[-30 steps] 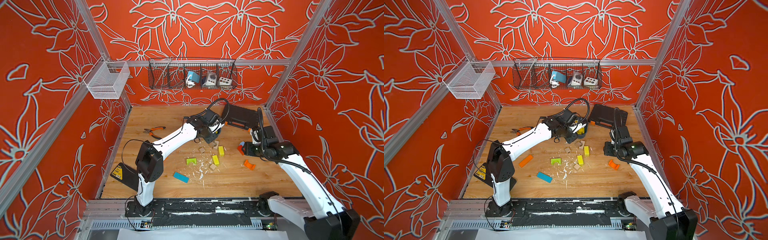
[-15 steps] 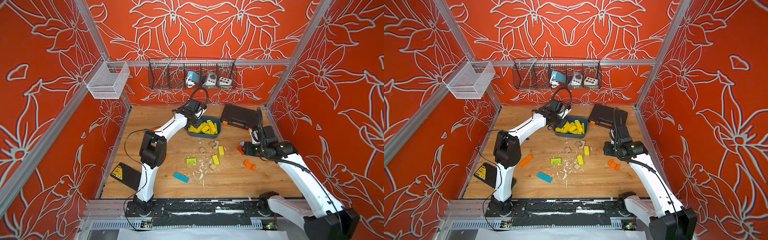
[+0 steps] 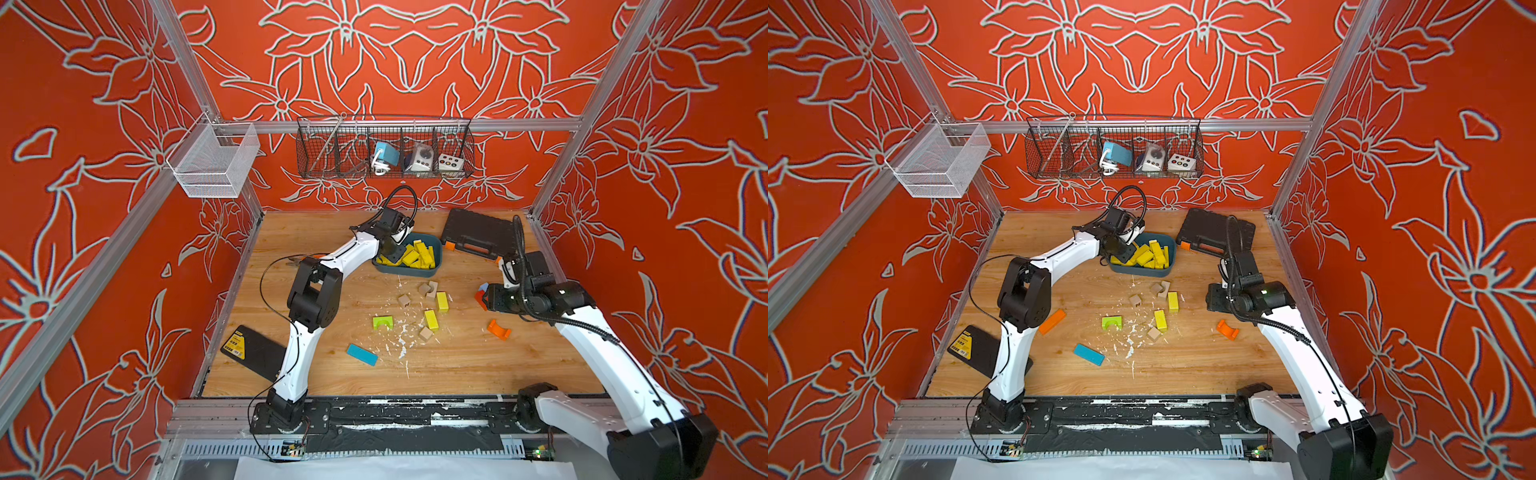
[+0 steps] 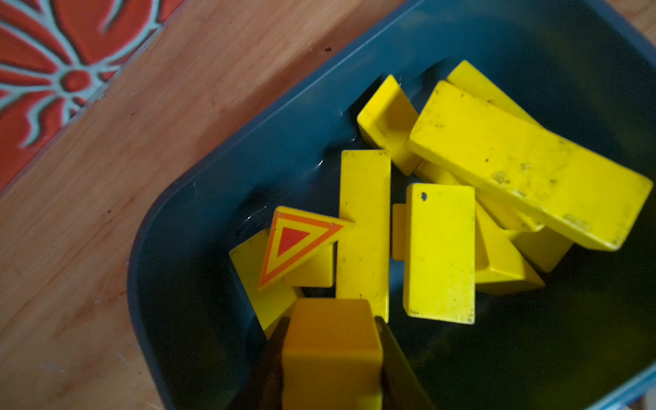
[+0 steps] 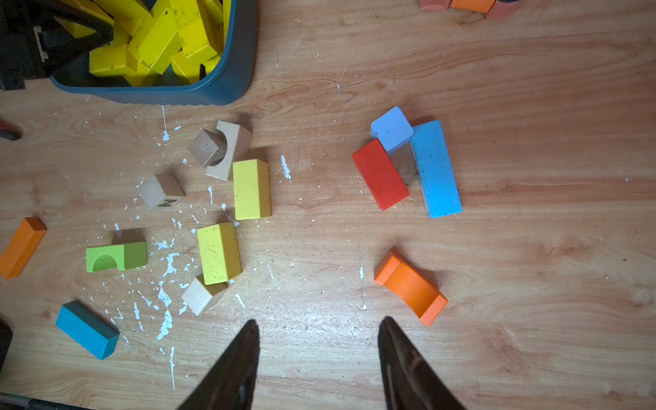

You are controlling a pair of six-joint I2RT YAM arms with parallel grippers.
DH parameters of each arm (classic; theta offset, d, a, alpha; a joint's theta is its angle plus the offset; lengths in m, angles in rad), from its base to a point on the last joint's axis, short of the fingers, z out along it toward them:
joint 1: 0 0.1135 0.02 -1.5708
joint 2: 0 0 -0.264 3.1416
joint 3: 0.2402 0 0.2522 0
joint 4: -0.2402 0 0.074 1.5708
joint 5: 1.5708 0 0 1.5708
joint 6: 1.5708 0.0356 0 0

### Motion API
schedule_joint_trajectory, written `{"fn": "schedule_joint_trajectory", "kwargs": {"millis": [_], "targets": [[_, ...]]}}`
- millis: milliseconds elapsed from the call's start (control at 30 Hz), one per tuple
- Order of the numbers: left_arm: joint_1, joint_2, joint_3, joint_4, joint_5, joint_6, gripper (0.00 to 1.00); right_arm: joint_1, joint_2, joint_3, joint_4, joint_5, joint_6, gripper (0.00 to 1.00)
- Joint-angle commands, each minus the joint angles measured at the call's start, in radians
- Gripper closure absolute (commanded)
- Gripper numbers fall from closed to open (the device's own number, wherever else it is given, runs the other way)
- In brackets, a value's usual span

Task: Pick out the yellow building blocks
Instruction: Place the building block in the storage box, then reset both arms

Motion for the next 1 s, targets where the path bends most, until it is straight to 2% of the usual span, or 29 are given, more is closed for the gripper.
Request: {"fn": "schedule_joint_trajectory", "kwargs": {"millis": [0,233,333,533,600,633,767,967], "targets": [[0.003,0.004,-0.007,0.015,0.005,0.003,0.61,0.004,0.015,-0.008,0.001,-0.005,0.005,0.42],[0.003,-0.014,0.023,-0.006,0.016,-0.003,0.45,0.004,0.032,0.002,0.007,-0.002,0.004,0.35],[0.004,-0.043,0.056,-0.039,0.035,-0.017,0.41,0.004,0.032,0.003,0.011,0.007,0.002,0.28],[0.005,-0.195,0.131,-0.130,0.050,-0.036,0.30,0.002,0.064,0.048,0.036,-0.003,-0.017,0.12],[0.018,-0.284,0.116,-0.150,0.066,-0.051,0.27,0.001,0.082,0.073,0.055,-0.006,-0.019,0.02],[0.033,-0.327,0.095,-0.149,0.085,-0.063,0.26,-0.004,0.089,0.082,0.070,-0.012,-0.023,0.01],[0.138,-0.581,-0.100,-0.073,0.187,-0.129,0.21,-0.023,0.095,0.111,0.180,-0.041,-0.047,0.01],[0.325,-0.982,-0.636,0.255,0.162,-0.218,0.02,-0.078,0.016,-0.025,0.538,-0.012,-0.062,0.02]]}}
